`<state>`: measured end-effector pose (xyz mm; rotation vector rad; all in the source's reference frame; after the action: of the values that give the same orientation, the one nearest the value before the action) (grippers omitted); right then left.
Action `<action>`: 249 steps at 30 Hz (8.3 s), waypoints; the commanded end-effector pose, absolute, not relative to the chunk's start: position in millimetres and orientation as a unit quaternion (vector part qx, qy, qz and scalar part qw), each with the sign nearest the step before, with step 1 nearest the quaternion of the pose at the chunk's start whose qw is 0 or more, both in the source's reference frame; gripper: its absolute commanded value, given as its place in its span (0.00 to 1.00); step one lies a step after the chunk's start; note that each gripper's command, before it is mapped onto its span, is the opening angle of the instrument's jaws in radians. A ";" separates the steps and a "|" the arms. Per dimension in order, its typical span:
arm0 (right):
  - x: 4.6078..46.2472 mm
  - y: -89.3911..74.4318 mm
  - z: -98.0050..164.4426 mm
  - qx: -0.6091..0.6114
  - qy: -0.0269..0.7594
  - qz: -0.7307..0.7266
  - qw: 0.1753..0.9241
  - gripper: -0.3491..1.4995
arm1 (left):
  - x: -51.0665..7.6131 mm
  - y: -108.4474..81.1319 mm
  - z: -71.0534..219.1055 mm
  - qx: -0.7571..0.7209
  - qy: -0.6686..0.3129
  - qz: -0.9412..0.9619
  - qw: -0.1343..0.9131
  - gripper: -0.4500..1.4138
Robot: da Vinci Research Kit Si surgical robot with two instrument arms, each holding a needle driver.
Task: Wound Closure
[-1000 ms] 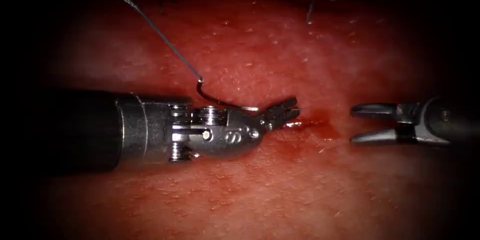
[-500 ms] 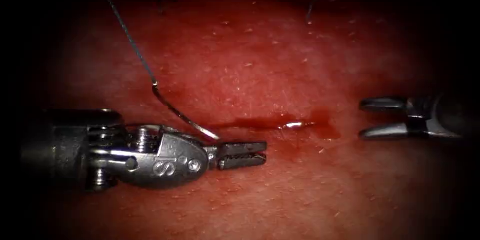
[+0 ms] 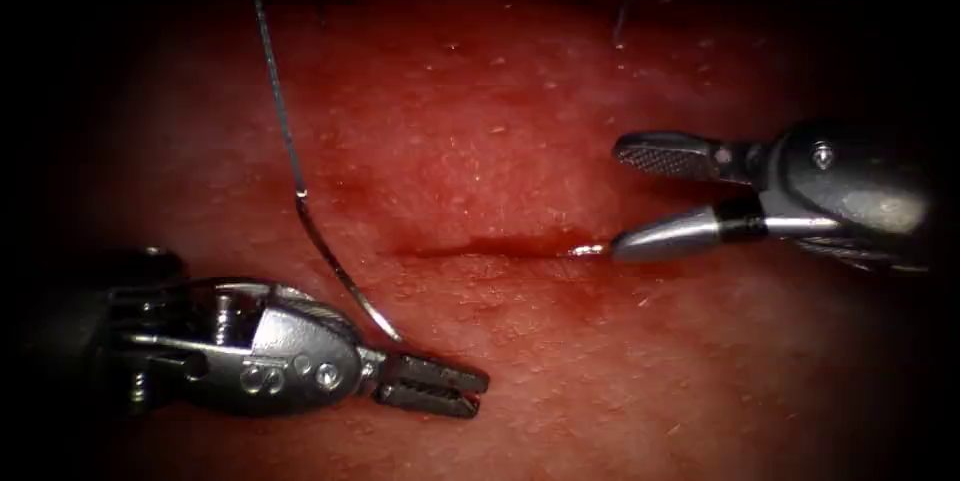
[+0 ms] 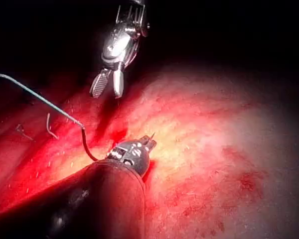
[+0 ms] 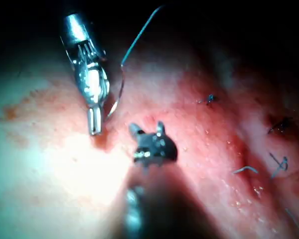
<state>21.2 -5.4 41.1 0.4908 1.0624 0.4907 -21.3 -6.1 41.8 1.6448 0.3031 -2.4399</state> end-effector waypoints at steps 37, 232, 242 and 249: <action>32.5 -4.9 39.4 0.263 0.566 0.249 0.741 0.19 | -25.3 -5.7 41.0 0.583 0.105 -0.798 0.109 0.00; 30.1 -2.1 49.4 -0.200 0.648 -0.091 0.729 0.00 | -21.7 -11.4 57.3 0.376 0.067 -0.912 -0.152 0.14; 30.9 -3.4 49.8 -0.253 0.660 -0.142 0.693 0.00 | -21.6 -11.2 55.7 0.381 0.077 -0.910 -0.149 0.13; 31.4 -4.3 50.0 -0.286 0.662 -0.182 0.669 0.00 | -21.4 -11.2 55.7 0.381 0.077 -0.909 -0.147 0.13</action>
<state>30.8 -4.3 49.5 -0.6634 1.4946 -0.4360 -20.7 -11.1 55.2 1.3243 0.2709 -3.1599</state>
